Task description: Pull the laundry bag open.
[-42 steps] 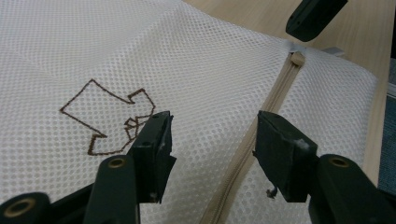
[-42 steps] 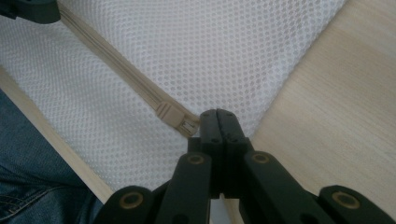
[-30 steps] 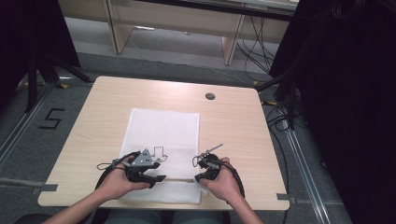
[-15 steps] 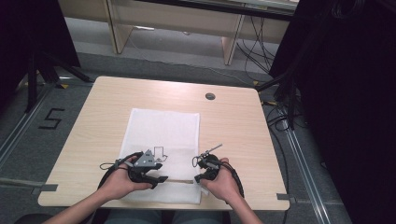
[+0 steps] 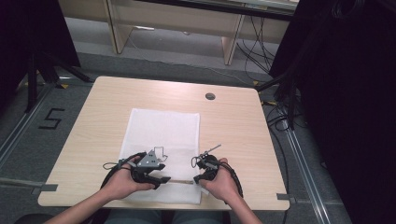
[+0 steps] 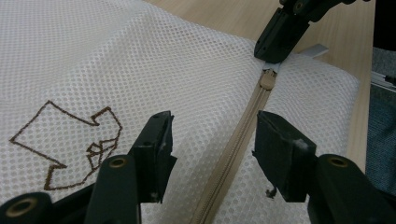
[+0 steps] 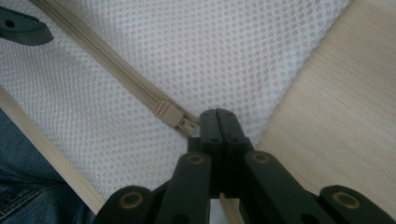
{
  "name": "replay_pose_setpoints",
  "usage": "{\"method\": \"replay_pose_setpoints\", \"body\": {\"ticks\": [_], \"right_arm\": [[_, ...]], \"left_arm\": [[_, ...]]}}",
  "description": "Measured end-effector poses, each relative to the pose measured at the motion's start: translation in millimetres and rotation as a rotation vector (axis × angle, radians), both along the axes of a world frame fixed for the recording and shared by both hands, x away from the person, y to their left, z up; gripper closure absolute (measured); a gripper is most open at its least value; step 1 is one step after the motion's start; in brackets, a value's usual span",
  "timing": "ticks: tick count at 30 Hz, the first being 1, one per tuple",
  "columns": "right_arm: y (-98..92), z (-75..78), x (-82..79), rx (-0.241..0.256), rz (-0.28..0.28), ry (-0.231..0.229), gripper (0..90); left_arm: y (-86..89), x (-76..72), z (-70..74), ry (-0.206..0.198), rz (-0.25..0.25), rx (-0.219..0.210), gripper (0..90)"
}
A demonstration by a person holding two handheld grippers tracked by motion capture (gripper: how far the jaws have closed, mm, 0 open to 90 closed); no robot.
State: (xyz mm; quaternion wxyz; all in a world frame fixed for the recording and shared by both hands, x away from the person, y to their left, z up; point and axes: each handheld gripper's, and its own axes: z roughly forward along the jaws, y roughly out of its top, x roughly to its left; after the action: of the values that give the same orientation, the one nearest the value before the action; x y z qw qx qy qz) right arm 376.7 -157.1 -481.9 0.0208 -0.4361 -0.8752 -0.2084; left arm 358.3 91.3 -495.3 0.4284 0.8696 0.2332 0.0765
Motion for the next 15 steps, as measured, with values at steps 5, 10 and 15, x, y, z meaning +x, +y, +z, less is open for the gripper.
{"method": "replay_pose_setpoints", "body": {"ticks": [5, 10, 15], "right_arm": [[1.2, -0.1, -0.4, -0.011, -0.003, -0.005, 90.0], [0.2, -0.5, 0.4, -0.006, -0.001, -0.002, 90.0], [0.5, -0.4, 0.6, -0.006, 0.001, -0.004, 90.0]], "left_arm": [[-6.0, -0.4, -1.0, 0.007, -0.011, 0.0, 46.3], [-9.1, 1.2, -0.1, 0.001, -0.036, 0.009, 46.5], [-14.3, 2.0, 3.4, 0.016, -0.045, -0.011, 49.4]]}}
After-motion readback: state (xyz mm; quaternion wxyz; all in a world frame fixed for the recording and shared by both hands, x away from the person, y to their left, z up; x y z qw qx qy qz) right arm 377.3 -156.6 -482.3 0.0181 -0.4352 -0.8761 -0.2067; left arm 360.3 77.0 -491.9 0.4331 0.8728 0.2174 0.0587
